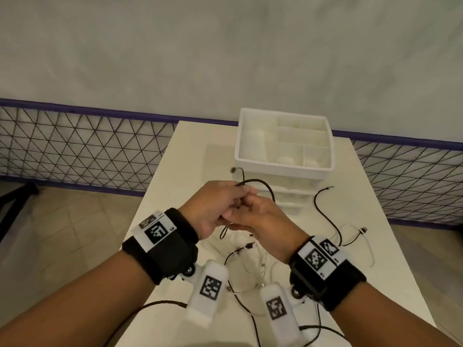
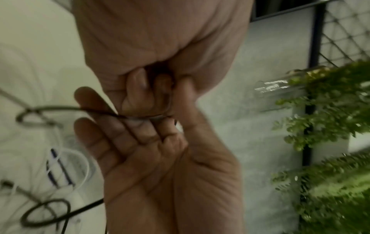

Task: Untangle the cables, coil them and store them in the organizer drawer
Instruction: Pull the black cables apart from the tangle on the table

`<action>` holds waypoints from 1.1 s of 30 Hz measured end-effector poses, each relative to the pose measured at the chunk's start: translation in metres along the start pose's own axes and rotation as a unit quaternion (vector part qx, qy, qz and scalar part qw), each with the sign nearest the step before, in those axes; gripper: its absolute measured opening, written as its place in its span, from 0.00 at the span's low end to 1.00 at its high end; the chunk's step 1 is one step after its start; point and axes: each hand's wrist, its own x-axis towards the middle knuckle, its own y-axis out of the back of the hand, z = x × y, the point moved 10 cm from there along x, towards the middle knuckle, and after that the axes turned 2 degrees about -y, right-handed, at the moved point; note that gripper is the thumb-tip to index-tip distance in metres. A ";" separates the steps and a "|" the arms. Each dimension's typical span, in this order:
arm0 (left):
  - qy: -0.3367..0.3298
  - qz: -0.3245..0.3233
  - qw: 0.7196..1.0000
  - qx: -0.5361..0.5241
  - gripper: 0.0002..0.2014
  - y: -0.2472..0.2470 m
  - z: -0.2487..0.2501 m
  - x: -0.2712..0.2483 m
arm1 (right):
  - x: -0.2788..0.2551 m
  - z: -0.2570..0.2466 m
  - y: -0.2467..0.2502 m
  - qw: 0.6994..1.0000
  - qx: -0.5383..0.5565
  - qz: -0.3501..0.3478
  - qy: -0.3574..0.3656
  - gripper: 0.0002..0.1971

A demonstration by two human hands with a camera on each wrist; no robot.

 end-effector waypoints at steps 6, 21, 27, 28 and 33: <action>-0.071 0.134 0.976 0.154 0.13 0.051 0.033 -0.014 | -0.014 0.007 0.031 0.998 -0.014 0.056 -0.038 0.11; -0.151 -0.055 0.974 0.158 0.16 0.012 0.043 -0.034 | -0.061 -0.079 0.156 0.957 -0.204 0.202 0.032 0.15; -0.113 0.052 0.987 0.104 0.15 0.048 0.049 -0.028 | -0.067 -0.023 0.226 0.900 -0.296 0.318 -0.027 0.13; -0.104 0.057 0.987 0.111 0.15 0.047 0.045 -0.025 | -0.064 -0.014 0.235 0.881 -0.327 0.341 -0.028 0.14; -0.073 0.123 0.977 0.158 0.16 0.054 0.016 -0.006 | -0.055 0.007 0.209 0.804 -0.432 0.408 0.032 0.15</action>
